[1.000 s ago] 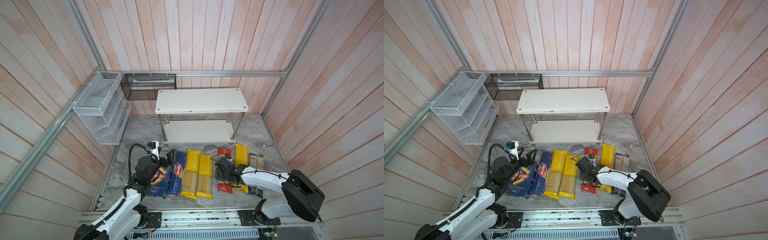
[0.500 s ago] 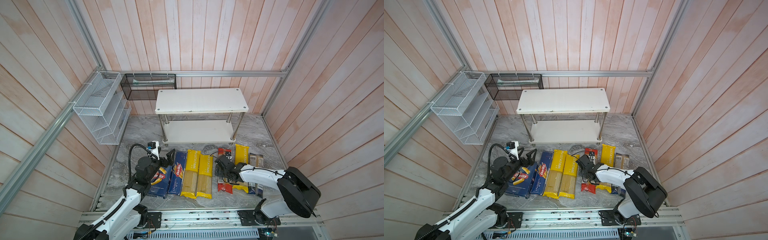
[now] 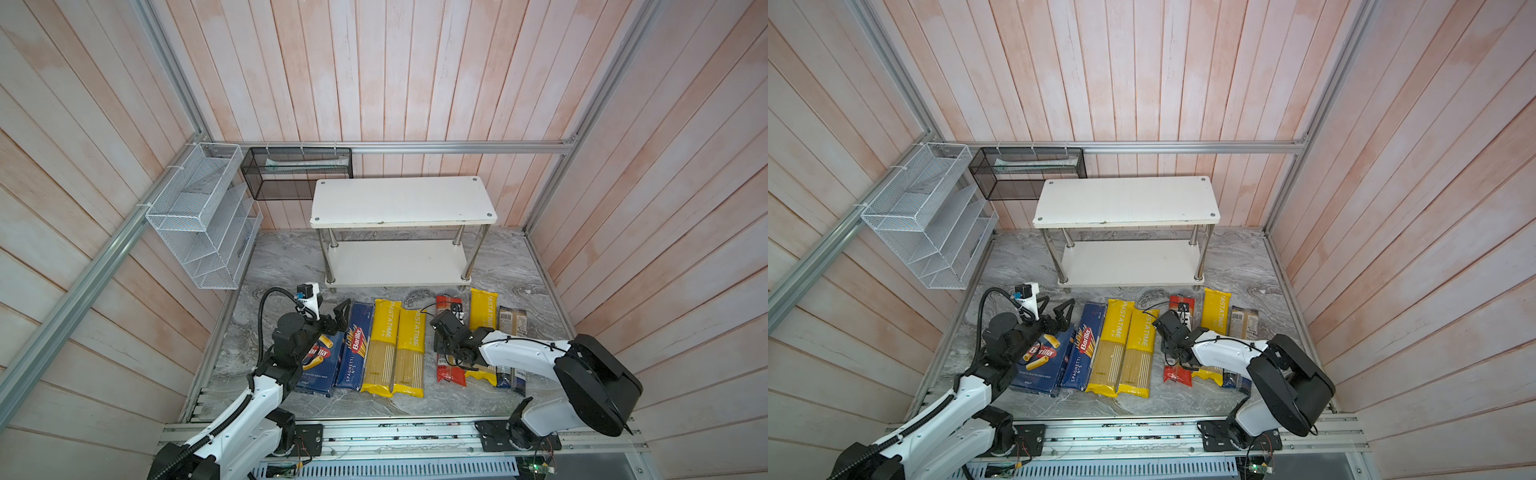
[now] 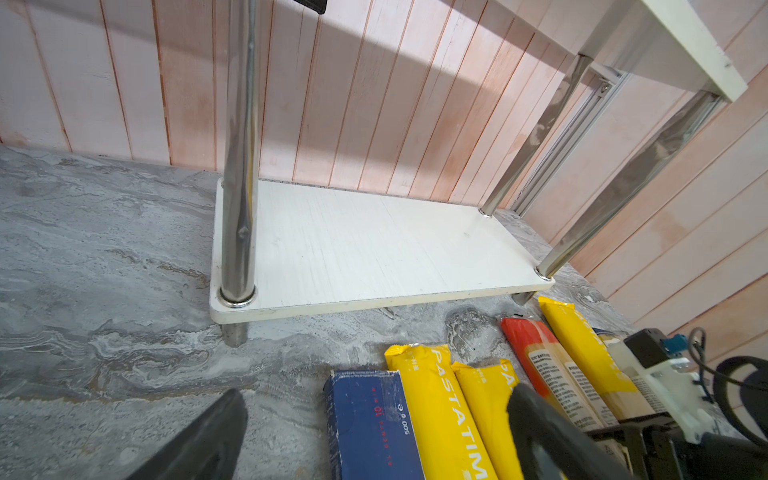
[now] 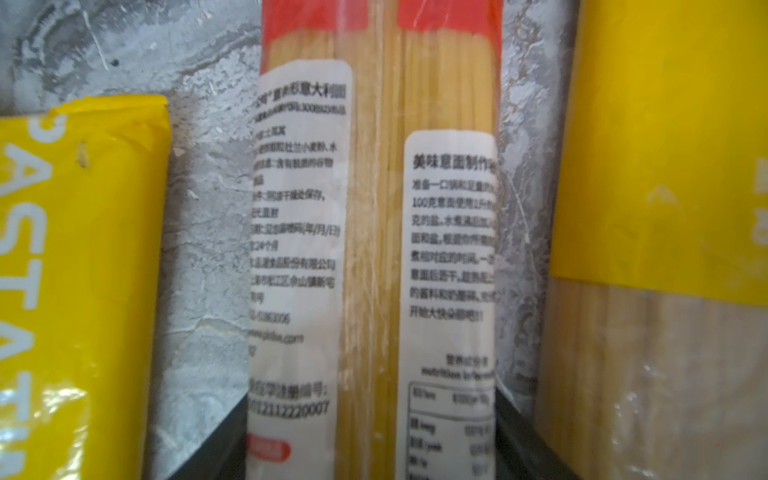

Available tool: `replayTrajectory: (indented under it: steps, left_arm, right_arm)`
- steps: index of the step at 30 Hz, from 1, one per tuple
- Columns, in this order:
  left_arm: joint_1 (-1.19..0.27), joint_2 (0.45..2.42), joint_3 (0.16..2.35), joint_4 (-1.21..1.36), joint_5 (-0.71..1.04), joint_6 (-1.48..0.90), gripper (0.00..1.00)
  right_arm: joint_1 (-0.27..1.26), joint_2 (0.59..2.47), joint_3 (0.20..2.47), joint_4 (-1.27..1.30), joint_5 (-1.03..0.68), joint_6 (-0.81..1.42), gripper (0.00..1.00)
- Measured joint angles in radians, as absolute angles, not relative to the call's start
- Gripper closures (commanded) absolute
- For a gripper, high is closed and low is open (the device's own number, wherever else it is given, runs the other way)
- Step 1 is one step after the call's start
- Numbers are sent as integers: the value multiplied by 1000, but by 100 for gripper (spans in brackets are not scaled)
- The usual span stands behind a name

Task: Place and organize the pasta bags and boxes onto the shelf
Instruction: 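Lower the right gripper onto the red-and-clear spaghetti bag and align fingers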

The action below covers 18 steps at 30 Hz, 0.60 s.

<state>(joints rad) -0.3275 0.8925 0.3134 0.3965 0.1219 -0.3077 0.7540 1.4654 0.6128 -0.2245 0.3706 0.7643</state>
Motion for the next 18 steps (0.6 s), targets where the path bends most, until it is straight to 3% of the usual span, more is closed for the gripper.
replayTrajectory:
  steps: [18]
  left_arm:
    - [-327,919,312,410,123,-308,0]
  right_arm:
    - [743,1379,531,-142,317,760,51]
